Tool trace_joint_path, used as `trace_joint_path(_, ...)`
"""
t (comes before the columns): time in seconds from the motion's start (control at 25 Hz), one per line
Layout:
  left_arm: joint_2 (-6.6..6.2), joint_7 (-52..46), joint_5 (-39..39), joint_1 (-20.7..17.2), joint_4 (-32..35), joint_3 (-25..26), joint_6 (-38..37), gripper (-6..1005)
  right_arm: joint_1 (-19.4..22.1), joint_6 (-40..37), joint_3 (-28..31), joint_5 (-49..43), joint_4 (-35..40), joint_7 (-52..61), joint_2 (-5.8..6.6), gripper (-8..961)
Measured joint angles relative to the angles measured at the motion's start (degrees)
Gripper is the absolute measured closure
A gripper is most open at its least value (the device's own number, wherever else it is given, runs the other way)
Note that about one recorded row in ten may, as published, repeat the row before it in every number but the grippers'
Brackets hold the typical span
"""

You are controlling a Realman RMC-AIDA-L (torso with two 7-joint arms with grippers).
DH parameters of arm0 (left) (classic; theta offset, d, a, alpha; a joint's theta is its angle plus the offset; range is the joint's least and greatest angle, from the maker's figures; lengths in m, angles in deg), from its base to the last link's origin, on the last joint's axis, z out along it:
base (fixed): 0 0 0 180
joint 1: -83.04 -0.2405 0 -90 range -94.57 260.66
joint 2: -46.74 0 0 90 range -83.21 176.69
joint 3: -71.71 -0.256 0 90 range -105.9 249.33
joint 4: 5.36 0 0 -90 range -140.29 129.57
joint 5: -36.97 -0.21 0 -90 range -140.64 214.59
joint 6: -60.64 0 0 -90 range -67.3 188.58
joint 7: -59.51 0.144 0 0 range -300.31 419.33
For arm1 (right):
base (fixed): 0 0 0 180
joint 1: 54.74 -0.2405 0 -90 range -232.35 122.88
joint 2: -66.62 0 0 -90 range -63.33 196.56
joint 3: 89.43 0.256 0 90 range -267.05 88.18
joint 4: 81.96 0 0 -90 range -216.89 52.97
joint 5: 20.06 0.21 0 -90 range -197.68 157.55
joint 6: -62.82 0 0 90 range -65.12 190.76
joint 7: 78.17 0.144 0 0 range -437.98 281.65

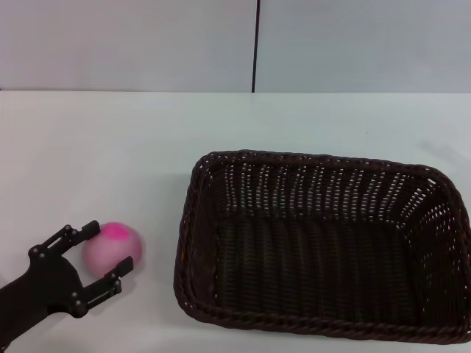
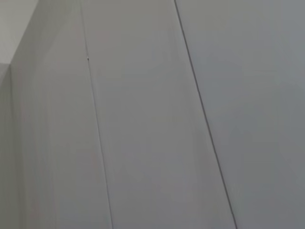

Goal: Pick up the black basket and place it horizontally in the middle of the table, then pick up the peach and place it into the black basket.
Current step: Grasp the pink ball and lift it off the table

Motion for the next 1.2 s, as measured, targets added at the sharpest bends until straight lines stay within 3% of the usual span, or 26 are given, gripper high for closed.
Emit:
trace_joint_path(0.44,-0.05,1.1,0.1,-0.3,-0.1,0.5,2.7,203,-0.2,0.0,0.9,-0.4,-1.5,-0.1,0.12,316)
trace_joint_path(0.64,-0.12,1.1,0.1,-0.3,-0.2,0.5,2.3,401,-0.1,0.0,0.9,-0.5,-1.6,-0.2,0.04,316)
trace_joint_path(0.72,-0.11,1.0,0.4,-0.1,-0.3,0.5,2.4,619,0.0,0.0,0.9,-0.5,-1.6,-0.4,0.00,316)
trace_joint_path(1.08,-0.19,-0.5,3.7,-0.3,-0.4,2.0,-0.1,655,-0.1,0.0,2.0,-0.3,-3.1,-1.6,-0.04,316)
trace_joint_path(1.2,-0.49,-3.3,6.8,0.4,0.4,2.5,-5.2,667,-0.2,0.0,2.2,-0.2,-3.1,-1.7,-0.06,316)
